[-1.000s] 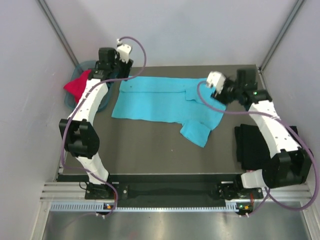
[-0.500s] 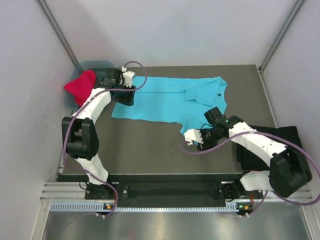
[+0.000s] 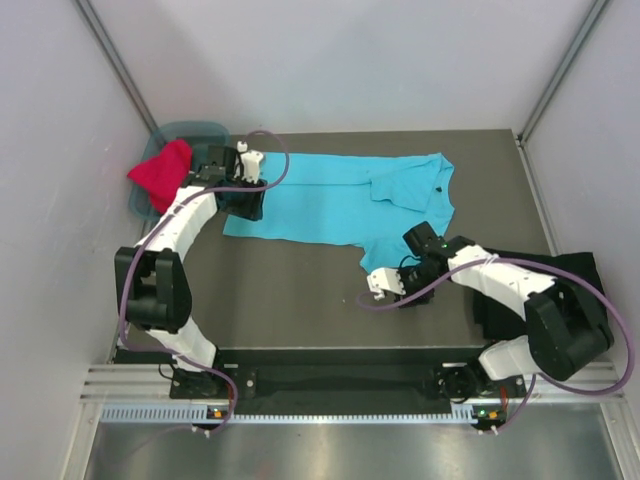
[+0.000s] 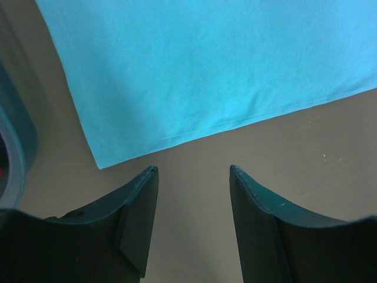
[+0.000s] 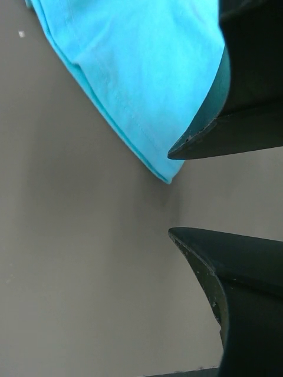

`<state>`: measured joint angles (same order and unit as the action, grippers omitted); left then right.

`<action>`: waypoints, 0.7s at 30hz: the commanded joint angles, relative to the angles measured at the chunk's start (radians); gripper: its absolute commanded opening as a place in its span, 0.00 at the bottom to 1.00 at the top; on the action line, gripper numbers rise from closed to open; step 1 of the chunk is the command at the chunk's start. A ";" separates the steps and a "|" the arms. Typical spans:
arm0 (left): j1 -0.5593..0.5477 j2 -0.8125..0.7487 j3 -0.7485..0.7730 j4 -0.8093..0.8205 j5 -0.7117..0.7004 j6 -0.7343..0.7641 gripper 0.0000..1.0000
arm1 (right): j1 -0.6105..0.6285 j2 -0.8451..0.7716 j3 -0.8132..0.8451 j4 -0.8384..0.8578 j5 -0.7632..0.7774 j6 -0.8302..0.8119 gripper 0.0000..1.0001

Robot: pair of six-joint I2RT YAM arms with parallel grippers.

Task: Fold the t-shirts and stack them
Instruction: Fold the tshirt

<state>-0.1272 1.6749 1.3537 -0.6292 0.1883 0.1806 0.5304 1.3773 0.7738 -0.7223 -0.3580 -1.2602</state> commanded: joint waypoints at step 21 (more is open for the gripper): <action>0.047 -0.086 -0.082 -0.035 -0.014 0.063 0.56 | 0.011 0.091 0.015 0.087 0.090 0.048 0.00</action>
<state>-0.0921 1.6516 1.2949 -0.6331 0.1623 0.2066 0.5304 1.4681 0.7746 -0.6350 -0.3115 -1.2335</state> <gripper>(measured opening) 0.557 0.025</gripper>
